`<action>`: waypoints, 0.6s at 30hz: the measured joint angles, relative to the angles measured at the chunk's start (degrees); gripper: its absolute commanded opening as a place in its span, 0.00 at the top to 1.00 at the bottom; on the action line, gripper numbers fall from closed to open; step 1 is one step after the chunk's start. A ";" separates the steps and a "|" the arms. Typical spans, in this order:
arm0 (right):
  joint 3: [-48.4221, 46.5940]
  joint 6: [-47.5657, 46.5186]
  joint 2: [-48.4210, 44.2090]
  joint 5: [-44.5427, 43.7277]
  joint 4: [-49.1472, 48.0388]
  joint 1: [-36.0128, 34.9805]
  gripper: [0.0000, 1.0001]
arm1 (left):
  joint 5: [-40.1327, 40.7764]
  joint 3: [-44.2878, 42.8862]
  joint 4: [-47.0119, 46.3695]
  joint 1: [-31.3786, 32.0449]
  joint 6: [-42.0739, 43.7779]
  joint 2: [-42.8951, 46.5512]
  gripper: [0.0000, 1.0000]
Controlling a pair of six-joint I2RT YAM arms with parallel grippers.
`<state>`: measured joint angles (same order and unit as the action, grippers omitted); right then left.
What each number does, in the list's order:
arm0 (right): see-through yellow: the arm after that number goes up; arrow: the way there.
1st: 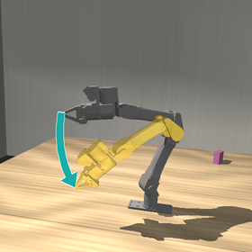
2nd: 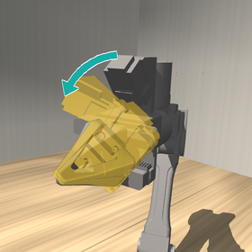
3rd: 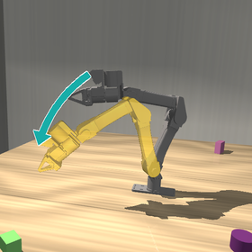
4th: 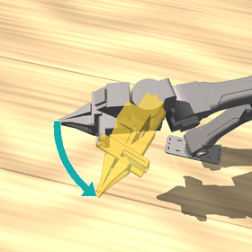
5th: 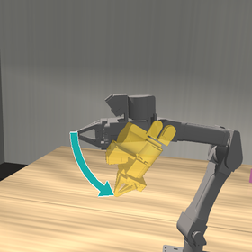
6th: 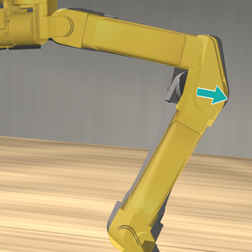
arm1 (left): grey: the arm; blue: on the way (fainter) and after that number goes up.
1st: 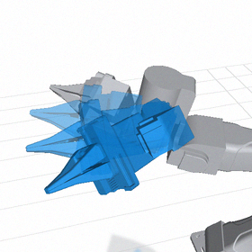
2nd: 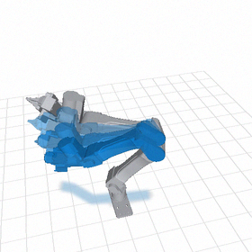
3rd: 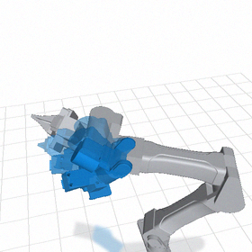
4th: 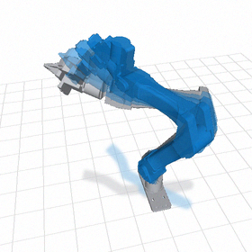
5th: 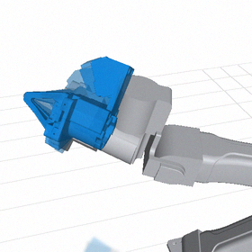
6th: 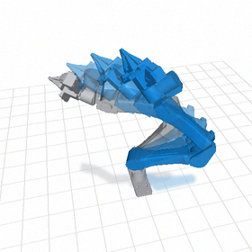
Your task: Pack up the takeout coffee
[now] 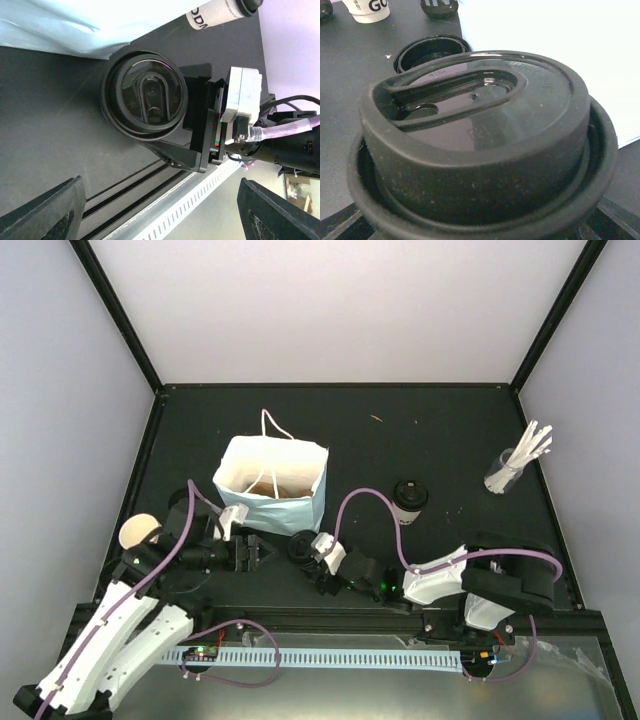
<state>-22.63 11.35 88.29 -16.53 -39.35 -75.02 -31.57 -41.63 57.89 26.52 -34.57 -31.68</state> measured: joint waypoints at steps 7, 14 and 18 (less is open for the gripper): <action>3.06 -0.59 2.03 -0.90 -5.27 -1.07 0.00 | 0.24 8.48 -9.40 5.90 -5.38 -0.20 0.15; 4.63 -0.55 -1.29 -2.80 -2.69 -1.75 0.00 | 2.27 12.04 -17.81 11.47 -8.72 -4.61 0.15; 4.48 0.13 -5.09 -3.65 1.79 -2.38 0.00 | 3.43 12.11 -21.05 11.82 -9.49 -5.03 0.14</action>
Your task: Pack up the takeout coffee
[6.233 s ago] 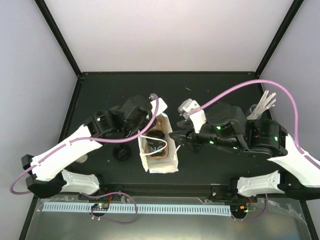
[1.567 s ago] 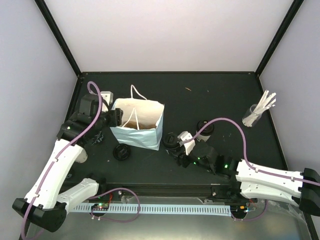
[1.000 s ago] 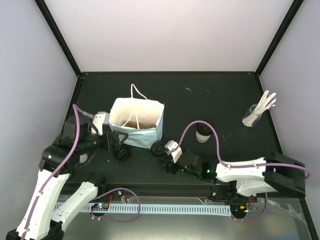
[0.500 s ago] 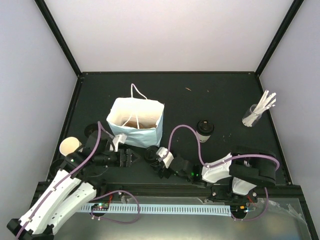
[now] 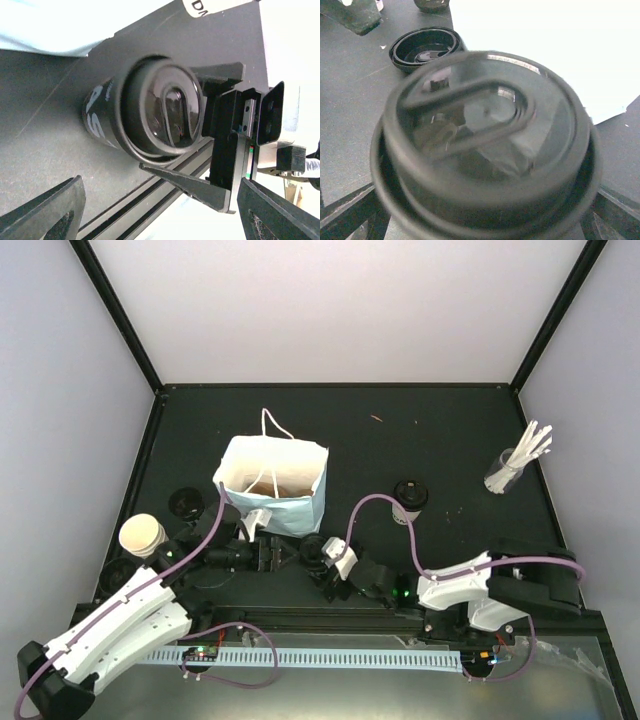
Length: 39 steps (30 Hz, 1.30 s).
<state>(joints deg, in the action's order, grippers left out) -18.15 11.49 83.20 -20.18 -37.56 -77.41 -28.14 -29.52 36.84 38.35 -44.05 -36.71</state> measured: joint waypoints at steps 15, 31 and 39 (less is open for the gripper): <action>-1.51 9.16 -20.35 -3.23 23.93 -3.32 0.00 | 8.07 -9.68 7.10 0.00 3.34 2.91 0.12; -36.46 32.98 -18.45 -13.31 73.61 -3.56 0.00 | 24.76 -33.64 25.57 -0.09 11.67 1.84 0.01; -46.14 39.63 -10.34 -9.66 86.88 -2.99 0.00 | 37.92 -42.71 32.68 -1.14 17.18 -0.04 0.01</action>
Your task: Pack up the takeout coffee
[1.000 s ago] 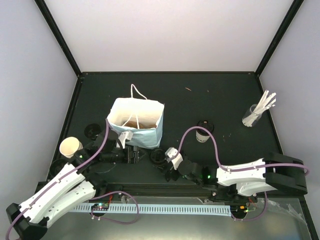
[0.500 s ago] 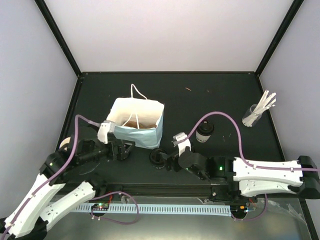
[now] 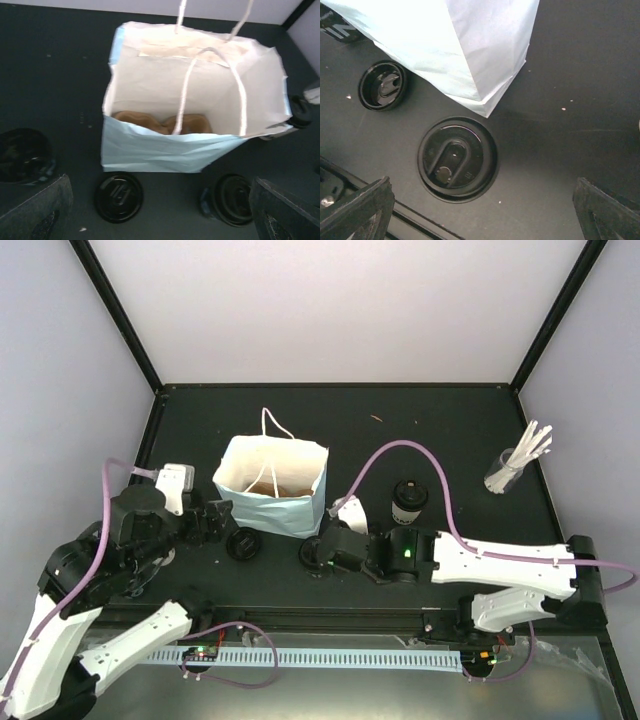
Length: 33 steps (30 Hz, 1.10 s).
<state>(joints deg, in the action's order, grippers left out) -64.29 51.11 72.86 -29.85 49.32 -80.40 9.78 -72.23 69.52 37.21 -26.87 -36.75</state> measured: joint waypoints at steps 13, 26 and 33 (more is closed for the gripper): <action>-16.81 6.25 21.09 9.16 7.72 3.28 0.07 | 11.69 0.48 0.66 -2.93 6.40 -2.16 0.01; -21.42 14.21 27.85 11.91 13.51 4.72 0.14 | 14.16 2.40 -1.62 -4.48 10.62 -2.62 0.01; -21.90 16.63 29.38 11.96 15.26 4.96 0.14 | 14.14 2.80 -2.01 -4.55 11.28 -2.56 0.01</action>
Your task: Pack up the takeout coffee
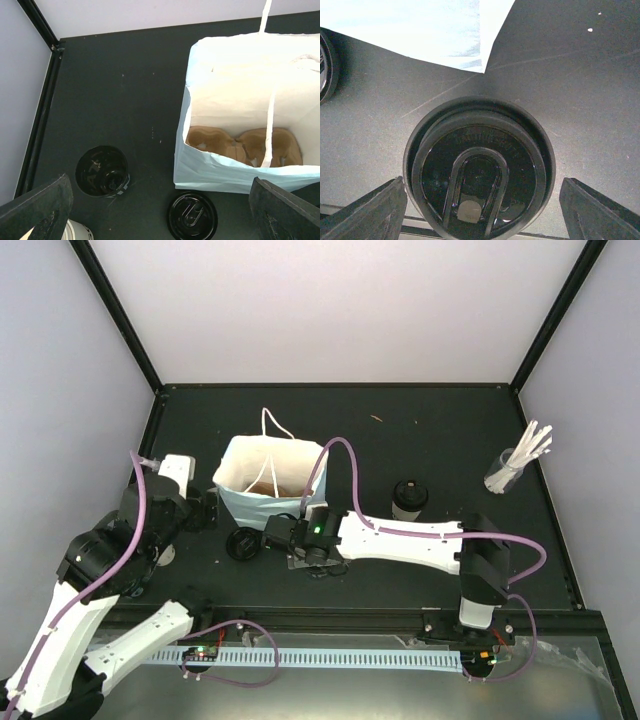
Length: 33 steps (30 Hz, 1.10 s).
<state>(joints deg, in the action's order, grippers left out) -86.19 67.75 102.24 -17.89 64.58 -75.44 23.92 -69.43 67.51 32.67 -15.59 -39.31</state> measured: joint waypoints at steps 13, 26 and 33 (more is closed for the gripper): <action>-0.35 0.57 1.99 0.28 0.22 0.26 0.16 | 0.04 0.63 -0.11 -0.35 0.57 0.61 0.01; -0.35 0.55 2.71 0.70 -0.33 1.33 0.19 | 0.31 0.70 -0.04 -0.37 0.63 1.57 0.01; -0.35 0.59 2.73 1.07 -0.46 1.40 0.27 | 0.33 1.18 0.00 -0.37 0.63 1.84 0.01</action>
<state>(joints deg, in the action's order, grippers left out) -86.54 68.34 104.97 -16.82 64.12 -74.04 24.25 -68.25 67.51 32.29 -14.96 -37.47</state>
